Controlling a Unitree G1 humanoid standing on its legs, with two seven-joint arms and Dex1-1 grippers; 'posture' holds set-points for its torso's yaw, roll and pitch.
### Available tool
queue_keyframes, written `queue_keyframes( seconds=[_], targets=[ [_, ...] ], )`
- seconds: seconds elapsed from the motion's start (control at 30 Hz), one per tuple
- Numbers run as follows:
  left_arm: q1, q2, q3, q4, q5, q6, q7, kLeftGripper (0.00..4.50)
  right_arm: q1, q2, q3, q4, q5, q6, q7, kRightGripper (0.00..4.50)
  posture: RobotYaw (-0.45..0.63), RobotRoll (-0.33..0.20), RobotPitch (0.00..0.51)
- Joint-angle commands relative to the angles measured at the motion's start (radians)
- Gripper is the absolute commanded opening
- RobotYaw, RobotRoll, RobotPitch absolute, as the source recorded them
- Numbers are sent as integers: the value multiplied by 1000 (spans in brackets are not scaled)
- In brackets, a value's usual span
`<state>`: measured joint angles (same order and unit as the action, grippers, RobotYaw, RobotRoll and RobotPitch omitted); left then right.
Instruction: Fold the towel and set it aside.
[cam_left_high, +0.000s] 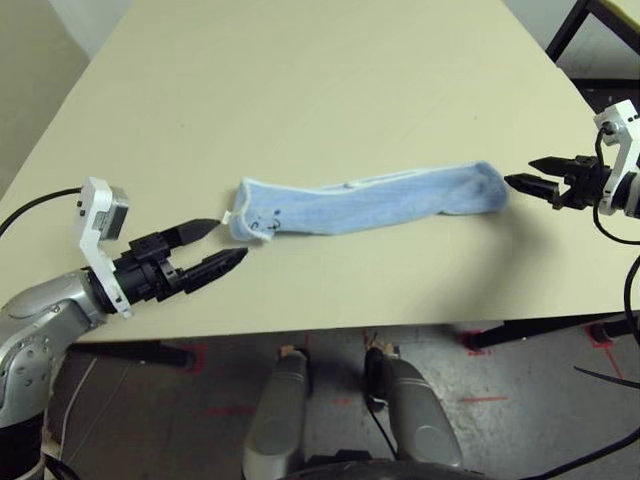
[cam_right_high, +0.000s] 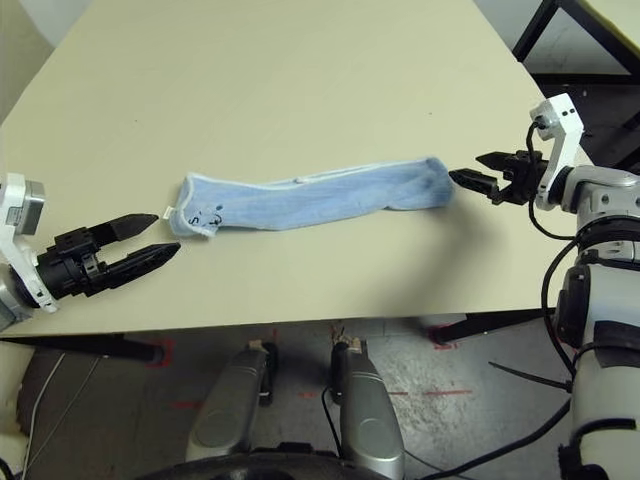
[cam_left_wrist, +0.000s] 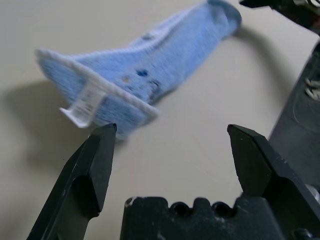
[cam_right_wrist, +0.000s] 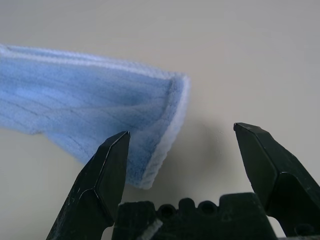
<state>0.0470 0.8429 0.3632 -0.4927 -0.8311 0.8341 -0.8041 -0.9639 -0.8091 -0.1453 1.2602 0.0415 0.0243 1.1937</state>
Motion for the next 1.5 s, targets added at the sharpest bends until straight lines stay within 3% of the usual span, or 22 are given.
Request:
queue_keyframes(
  seconds=[0.03,0.2,0.4,0.57,0.87,1.17,1.3,1.5],
  targets=[
    [-9,21,-47,-21,-16,87,43,4500,26,1,5,-14,1,-3,18,4462,231,0,185],
    [-32,1,-84,-38,-22,110,66,4500,43,0,21,-24,4,79,87,4462,228,0,179],
    [-6,-40,-17,18,32,-160,-95,4500,39,-12,19,-40,23,302,160,4462,227,0,174],
    [-37,-48,25,48,-8,-203,-123,4500,47,-9,10,-67,43,476,151,4462,224,0,178],
    [-90,-58,-44,34,14,-221,-114,4500,76,67,-47,-151,144,733,45,4462,215,0,181],
    [-164,-56,-89,46,19,-221,-110,4500,84,174,-129,-220,230,859,-161,4462,205,0,179],
    [-184,-58,-101,43,20,-219,-106,4500,87,200,-132,-242,242,871,-211,3528,209,0,177],
    [-196,-54,-109,46,26,-226,-110,4500,89,170,-108,-256,239,883,-192,1171,209,0,176]
  ],
)
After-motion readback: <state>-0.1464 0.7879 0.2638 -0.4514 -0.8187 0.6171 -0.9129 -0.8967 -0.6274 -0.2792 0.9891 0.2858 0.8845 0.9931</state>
